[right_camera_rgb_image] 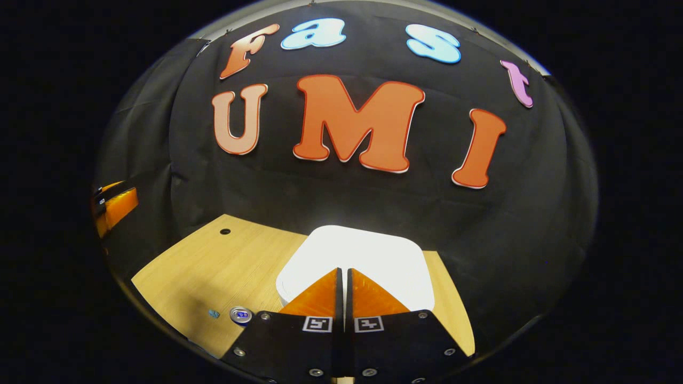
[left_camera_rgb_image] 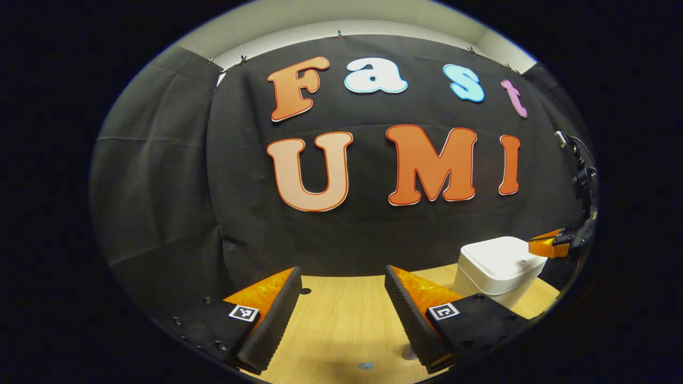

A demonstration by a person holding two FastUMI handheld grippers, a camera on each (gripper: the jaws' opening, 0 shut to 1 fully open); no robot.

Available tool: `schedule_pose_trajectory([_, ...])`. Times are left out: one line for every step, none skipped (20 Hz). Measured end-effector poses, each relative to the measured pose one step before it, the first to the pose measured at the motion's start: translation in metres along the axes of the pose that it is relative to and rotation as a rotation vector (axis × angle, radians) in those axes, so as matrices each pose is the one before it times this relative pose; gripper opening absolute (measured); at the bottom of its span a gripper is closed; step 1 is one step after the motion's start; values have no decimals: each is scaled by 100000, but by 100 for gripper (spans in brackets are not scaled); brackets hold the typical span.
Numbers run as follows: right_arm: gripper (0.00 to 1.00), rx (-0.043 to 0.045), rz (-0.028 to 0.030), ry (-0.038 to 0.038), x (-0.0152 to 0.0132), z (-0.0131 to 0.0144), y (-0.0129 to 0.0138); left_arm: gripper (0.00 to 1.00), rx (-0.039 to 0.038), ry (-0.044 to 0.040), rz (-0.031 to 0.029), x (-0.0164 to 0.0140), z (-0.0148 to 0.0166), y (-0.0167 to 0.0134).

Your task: Press the lid of the desktop garbage bin to open it, pick up the crumpled paper on the desktop and throw it into the bin, then pick up the pop can on the desktop and drop it into the bin, and finally close the garbage bin lid.

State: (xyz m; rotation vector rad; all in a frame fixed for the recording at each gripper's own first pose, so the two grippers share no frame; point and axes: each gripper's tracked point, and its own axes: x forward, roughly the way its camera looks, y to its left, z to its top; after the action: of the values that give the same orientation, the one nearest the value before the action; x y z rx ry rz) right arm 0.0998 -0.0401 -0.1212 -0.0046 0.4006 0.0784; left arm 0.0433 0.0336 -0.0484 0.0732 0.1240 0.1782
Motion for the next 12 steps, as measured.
schedule_pose_trajectory([1,-39,514,2519,433,-810,-73,100,-176,919,818,89,-411,49])
schedule_pose_trajectory([1,23,-24,2260,429,-480,-159,100,0,972,547,58,-204,-112])
schedule_pose_trajectory([1,289,288,2544,342,-853,-142,99,54,782,311,167,-251,-181])
schedule_pose_trajectory([1,986,934,-215,80,-132,-14,99,267,625,-17,147,-110,-192])
schedule_pose_trajectory([1,1636,579,-12,204,195,9,99,573,518,-204,177,-233,-131])
schedule_pose_trajectory([1,2125,742,2536,33,-464,-113,99,578,535,-472,179,-33,-220])
schedule_pose_trajectory([1,5593,289,1351,120,171,-55,100,391,1062,-517,238,-356,-351])
schedule_pose_trajectory([1,3314,1177,3803,136,-319,183,100,251,912,-271,195,-148,-213])
schedule_pose_trajectory([1,-768,1435,577,6,-34,-58,99,-79,606,-324,149,-159,-171])
schedule_pose_trajectory([1,-2140,546,1177,-135,-195,-42,100,-314,640,-406,103,-63,-259])
schedule_pose_trajectory([1,-1874,-273,-2342,27,345,184,100,-361,448,-696,108,-71,-387])
schedule_pose_trajectory([1,-3568,-183,-1510,30,237,16,100,-64,152,-351,44,46,-155])
